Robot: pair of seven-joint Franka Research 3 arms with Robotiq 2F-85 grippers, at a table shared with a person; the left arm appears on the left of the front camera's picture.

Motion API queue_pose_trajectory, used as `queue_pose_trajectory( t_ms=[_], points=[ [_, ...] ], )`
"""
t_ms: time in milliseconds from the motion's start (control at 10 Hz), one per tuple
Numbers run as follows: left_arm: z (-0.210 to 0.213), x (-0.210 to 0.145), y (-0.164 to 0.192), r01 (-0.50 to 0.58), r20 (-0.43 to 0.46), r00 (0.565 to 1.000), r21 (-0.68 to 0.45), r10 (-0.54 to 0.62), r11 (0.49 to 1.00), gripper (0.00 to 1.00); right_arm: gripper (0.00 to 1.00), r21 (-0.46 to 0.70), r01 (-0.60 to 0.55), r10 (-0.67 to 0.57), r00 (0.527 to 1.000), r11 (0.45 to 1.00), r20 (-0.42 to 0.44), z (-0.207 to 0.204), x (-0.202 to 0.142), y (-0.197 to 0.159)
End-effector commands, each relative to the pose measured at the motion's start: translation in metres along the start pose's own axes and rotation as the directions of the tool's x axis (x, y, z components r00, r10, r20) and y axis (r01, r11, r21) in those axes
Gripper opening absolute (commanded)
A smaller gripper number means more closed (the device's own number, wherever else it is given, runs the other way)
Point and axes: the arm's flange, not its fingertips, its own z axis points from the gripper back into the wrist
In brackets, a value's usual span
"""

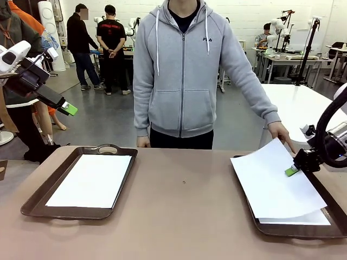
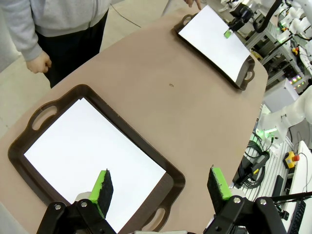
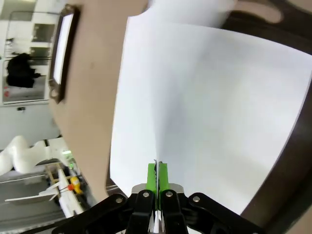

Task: Sort the A4 documents.
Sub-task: Place the A4 Paper in the designated Handle tray.

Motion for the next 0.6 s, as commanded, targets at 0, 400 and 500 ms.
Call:
queue_pose_trajectory(
  t_ms=[0, 400, 500],
  points=[
    [0.001, 0.0, -0.001, 0.009, 0.002, 1.0, 0.001, -0.009, 1.0, 1.0, 0.01, -0.095, 0.036, -0.04, 0.998, 0.995, -0.042, -0.014, -0.008, 0.004],
    [0.001, 0.0, -0.001, 0.009, 0.002, 1.0, 0.001, -0.009, 1.0, 1.0, 0.01, -0.129, 0.069, -0.075, 0.996, 0.989, -0.044, -0.014, -0.012, -0.006],
    [0.001, 0.0, -0.001, 0.009, 0.002, 1.0, 0.001, -0.009, 1.0, 1.0, 0.01, -0.144, 0.08, -0.088, 0.995, 0.986, -0.048, -0.012, -0.015, -0.01]
  ],
)
